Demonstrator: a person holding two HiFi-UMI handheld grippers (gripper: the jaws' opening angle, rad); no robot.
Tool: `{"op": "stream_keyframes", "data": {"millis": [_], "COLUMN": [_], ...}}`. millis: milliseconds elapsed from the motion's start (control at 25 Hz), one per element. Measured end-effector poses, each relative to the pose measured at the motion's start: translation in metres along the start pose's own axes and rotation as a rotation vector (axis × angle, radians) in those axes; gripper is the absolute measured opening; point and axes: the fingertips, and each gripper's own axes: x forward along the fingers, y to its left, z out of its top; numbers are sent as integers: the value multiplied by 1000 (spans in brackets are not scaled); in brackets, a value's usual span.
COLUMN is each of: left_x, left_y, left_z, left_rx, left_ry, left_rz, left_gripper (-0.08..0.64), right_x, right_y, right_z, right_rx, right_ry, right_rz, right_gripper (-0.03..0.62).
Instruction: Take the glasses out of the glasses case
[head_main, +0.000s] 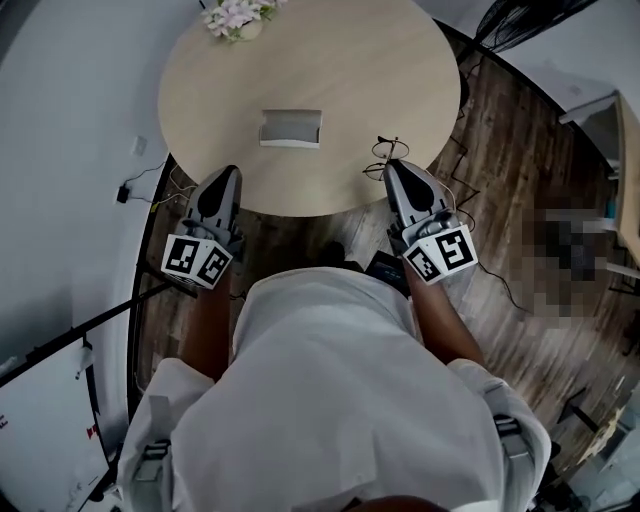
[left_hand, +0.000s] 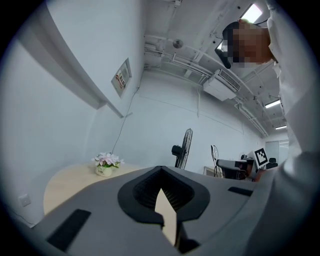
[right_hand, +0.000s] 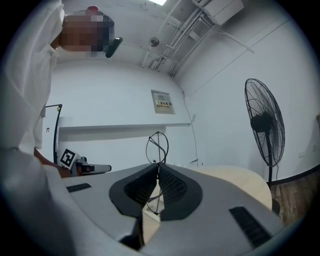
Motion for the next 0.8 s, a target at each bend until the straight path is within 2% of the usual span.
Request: {"op": "stream_keyframes", "data": {"millis": [240,400,520,640,800], "left_x": [27,47,70,86,105], "left_y": [36,60,72,95,139], "left_z": [-6,-18,-21,-29,-42], "left_rx": [1,163,222,212,136], "left_ry": [38,84,108,122,140], "left_rz": [26,-15,-65,-104,-90], "left_gripper": [12,11,12,11,12], "right_x": [57,103,141,178,223], "right_y": [-15,-17,-20,-18,-15], "right_z": [-10,-19,-25,-35,-54], "right_rx": [-55,-141,-212,-264,-339], "right_ry": [50,126,191,256,377], "right_rz": [25,70,103,123,171], "right_gripper": [29,29,29,29,29]}}
